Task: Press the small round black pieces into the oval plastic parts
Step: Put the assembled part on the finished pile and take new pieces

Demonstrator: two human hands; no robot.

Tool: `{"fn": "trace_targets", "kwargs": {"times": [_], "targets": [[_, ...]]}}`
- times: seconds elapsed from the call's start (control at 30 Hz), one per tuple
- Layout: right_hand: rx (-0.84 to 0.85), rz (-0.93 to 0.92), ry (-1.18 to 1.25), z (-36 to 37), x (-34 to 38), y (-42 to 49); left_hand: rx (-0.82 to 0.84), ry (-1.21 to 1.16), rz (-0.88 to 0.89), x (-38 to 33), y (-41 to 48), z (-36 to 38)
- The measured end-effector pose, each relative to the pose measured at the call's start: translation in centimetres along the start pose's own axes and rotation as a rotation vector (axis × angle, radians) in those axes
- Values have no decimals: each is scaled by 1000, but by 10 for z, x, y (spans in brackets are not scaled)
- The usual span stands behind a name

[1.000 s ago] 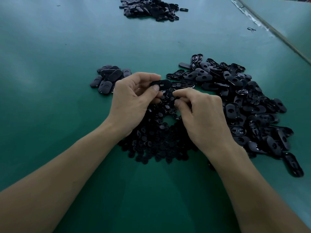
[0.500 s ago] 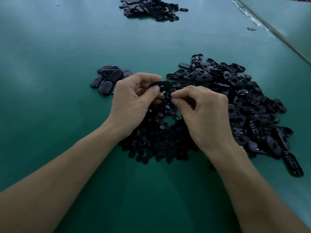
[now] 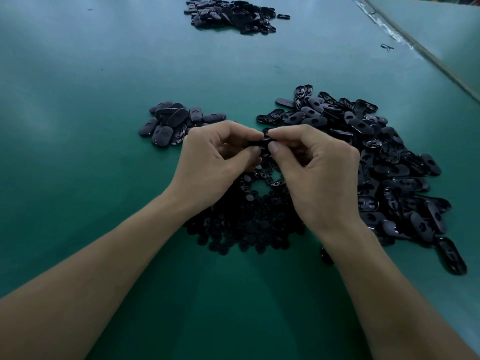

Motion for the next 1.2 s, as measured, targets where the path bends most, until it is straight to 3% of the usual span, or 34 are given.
{"fn": "trace_targets", "kwargs": {"times": [0.67, 1.0, 1.2], "targets": [[143, 62, 40, 4, 3, 1, 0, -23, -8, 3, 1, -1], [89, 1, -28, 3, 3, -2, 20, -17, 21, 2, 1, -2], [101, 92, 57, 5, 0, -1, 33, -29, 5, 3, 1, 0]]}}
Point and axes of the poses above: each hand's wrist, its own y-axis towards the middle knuckle, its own z-axis out of the palm, x = y × z, the point moved 3 cm from there along y, towards the middle knuckle, and after that the axes turned 8 degrees about -y, right-handed, at the moved point
